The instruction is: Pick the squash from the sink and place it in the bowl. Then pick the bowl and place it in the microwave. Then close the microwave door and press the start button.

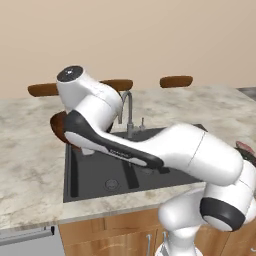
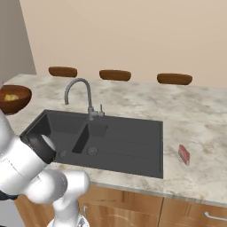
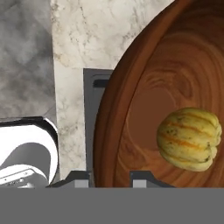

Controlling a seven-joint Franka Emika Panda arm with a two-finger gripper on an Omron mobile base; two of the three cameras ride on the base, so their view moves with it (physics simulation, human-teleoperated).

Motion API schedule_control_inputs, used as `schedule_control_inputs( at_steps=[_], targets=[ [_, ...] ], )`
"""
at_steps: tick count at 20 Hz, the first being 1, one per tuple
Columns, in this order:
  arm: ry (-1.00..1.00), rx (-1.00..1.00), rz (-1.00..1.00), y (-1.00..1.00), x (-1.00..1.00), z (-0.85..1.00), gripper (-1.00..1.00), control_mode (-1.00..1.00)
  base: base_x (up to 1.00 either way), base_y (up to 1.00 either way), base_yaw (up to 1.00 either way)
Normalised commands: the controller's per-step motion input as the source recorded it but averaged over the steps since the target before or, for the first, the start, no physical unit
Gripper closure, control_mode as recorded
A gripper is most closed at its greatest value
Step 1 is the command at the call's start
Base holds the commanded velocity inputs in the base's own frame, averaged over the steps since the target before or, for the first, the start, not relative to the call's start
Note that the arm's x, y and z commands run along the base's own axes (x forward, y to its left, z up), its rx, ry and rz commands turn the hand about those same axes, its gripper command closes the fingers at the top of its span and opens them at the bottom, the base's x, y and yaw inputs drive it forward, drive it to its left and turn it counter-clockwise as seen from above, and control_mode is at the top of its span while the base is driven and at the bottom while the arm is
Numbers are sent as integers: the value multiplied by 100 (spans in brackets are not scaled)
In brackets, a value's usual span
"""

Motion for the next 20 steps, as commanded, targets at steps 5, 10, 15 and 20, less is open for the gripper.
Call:
schedule_control_inputs(
  at_steps=[5, 10, 15, 20],
  targets=[
    [0, -3, 2, -79, -51, 100, 100, -100, 0, 0, 0],
    [-18, -5, 2, -88, -55, 100, 100, -100, 0, 0, 0],
    [-11, 0, 2, -100, -39, 75, 100, -100, 0, 0, 0],
    [-19, -1, 6, -96, -20, 16, 100, -100, 0, 0, 0]
  ],
)
